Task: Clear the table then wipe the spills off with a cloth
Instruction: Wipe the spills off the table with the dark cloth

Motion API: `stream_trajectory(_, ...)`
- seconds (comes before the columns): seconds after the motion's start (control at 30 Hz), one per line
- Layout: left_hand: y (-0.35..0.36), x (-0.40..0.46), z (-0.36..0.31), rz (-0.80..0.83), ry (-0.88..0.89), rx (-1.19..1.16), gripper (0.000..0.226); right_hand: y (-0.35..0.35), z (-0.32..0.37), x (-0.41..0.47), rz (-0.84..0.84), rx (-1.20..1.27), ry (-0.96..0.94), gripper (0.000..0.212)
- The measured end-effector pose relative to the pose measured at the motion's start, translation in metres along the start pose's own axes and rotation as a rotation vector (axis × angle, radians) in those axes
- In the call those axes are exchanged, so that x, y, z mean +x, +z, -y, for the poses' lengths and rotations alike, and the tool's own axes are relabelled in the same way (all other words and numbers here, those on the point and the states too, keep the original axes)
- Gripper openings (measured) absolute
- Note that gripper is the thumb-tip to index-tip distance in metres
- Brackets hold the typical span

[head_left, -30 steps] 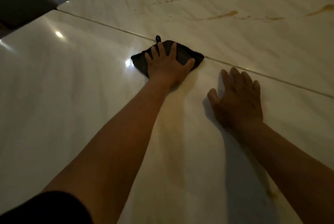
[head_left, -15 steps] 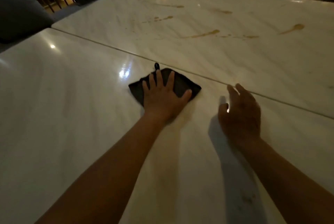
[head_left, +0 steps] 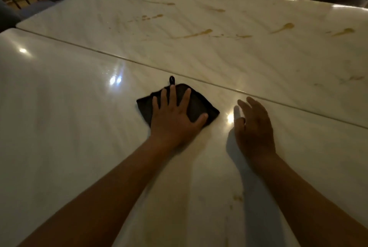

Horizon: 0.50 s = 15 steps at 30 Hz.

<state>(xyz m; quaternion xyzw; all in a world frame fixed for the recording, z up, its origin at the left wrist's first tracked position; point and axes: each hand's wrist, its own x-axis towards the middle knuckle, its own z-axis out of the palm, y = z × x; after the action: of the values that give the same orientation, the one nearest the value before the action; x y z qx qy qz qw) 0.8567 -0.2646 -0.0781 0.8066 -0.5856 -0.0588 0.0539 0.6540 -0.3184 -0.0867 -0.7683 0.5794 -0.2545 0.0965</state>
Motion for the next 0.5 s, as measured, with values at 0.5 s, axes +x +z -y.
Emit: stream_trajectory(0.5, 0.008, -0.013, -0.072, 0.054, 0.189, -0.016, 0.095, -0.033, -0.059, -0.019, -0.008, -0.148, 0.122, 0.065)
